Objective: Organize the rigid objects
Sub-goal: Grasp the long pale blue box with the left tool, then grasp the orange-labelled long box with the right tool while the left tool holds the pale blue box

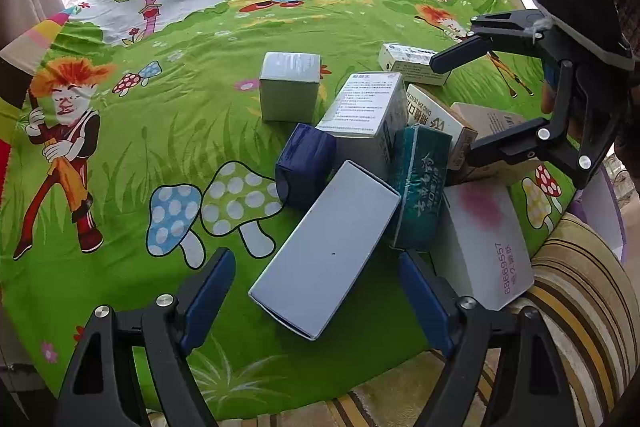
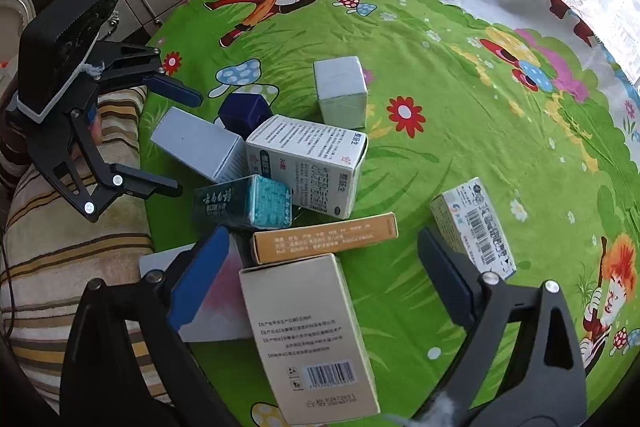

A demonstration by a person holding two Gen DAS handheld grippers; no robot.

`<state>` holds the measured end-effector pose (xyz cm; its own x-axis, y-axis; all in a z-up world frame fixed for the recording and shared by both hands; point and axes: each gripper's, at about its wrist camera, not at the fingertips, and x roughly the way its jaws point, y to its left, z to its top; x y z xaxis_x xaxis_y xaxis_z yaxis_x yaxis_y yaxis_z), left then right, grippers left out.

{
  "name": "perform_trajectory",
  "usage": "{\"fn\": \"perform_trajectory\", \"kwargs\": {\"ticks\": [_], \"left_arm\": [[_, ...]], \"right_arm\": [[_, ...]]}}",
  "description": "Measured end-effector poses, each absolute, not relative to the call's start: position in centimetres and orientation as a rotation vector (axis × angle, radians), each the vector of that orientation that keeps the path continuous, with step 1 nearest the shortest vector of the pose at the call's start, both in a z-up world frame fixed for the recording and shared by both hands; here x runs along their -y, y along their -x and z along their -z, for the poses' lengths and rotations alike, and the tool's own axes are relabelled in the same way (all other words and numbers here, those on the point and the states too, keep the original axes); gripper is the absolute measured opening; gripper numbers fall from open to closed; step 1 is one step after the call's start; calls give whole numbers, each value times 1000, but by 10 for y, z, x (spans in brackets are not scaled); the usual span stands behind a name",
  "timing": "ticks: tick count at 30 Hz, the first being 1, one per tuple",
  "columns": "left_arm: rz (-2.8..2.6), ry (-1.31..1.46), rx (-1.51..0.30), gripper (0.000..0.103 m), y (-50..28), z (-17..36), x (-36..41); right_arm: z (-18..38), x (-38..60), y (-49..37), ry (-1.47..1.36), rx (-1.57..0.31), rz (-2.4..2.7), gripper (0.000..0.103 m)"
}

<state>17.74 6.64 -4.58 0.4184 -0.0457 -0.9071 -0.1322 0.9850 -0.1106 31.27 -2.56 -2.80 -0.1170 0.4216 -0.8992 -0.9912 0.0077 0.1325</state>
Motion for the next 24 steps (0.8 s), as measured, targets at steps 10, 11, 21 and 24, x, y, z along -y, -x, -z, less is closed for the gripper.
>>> {"fn": "perform_trajectory", "kwargs": {"ticks": [10, 11, 21, 24], "left_arm": [[-40, 181, -1154, 84, -181, 51, -67], [-37, 181, -1156, 81, -181, 51, -66], [-26, 170, -1142, 38, -177, 50, -62], [-28, 139, -1123, 37, -172, 44, -57]], "right_arm": [[47, 12, -325, 808, -1050, -1530, 97], [50, 11, -325, 802, -1061, -1534, 97], [51, 17, -330, 734, -1072, -1457, 86], [43, 20, -327, 723, -1053, -1443, 86]]}}
